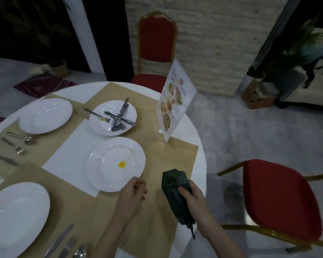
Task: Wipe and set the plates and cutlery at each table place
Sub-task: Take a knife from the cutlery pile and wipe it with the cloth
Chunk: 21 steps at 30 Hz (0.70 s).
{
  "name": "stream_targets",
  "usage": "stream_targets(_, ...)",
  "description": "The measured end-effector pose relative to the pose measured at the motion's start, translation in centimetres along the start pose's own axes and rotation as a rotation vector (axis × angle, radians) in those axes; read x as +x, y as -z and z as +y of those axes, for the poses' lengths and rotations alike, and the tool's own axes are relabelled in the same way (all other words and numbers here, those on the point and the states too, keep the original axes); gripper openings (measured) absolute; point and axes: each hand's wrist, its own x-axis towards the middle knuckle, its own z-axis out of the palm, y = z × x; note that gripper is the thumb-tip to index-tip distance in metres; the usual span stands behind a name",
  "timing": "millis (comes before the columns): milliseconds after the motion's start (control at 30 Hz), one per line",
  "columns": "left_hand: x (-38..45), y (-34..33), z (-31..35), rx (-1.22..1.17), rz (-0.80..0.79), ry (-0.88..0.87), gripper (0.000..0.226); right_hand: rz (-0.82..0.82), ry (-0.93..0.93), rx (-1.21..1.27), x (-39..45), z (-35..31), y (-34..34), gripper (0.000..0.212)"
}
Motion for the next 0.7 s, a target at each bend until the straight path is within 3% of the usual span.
stream_targets(167, 0.0, -1.3, 1.9, 0.013, 0.092, 0.031, 0.011, -0.186, 0.016, -0.071, 4.4, -3.1, 0.6, 0.016)
stream_targets(367, -1.0, -4.1, 4.4, -0.001, 0.336, 0.123, 0.014, -0.433, 0.115, -0.199, 8.4, -6.7, 3.0, 0.016)
stream_targets(700, -1.1, -8.0, 5.2, -0.071, 0.491, 0.217, 0.012, -0.572, 0.151, -0.324, 12.3, -9.2, 3.9, 0.016)
